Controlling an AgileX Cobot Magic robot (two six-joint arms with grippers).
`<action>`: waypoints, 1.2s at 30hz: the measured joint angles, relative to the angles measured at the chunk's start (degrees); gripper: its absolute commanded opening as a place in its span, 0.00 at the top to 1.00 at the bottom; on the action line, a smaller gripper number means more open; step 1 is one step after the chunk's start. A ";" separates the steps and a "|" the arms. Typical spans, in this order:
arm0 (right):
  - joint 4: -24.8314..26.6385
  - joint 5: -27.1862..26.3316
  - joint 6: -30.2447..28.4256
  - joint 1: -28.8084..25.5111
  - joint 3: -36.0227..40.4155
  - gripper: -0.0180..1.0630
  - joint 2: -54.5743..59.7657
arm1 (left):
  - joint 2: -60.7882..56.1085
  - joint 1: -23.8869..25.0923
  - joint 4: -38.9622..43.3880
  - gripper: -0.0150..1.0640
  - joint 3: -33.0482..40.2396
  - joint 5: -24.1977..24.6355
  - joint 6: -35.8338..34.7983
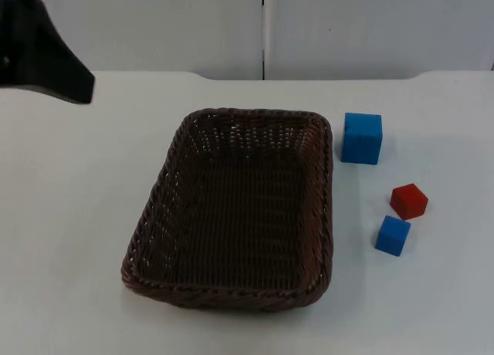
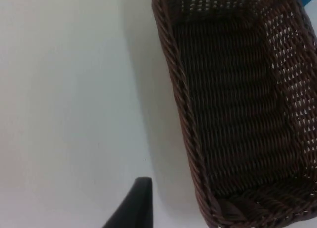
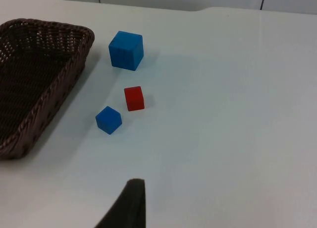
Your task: Pick up the basket with the left hand and place the largest block into the basket with the right hand.
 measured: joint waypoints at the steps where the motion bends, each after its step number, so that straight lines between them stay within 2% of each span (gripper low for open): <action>1: 0.00 0.00 0.00 0.00 0.00 0.01 0.00 | 1.56 -0.36 0.00 0.07 -0.29 -0.27 0.10; 14: 0.00 0.00 0.00 0.00 0.00 0.01 0.00 | 18.82 -2.07 0.00 0.07 -9.59 -0.62 0.10; 21: 0.00 0.00 0.00 0.00 0.00 0.01 0.00 | 27.44 -2.07 0.69 0.07 -16.50 2.93 0.10; 36: 0.00 0.00 0.00 0.00 0.00 0.01 0.00 | 38.99 -2.07 1.28 0.07 -25.73 4.22 0.10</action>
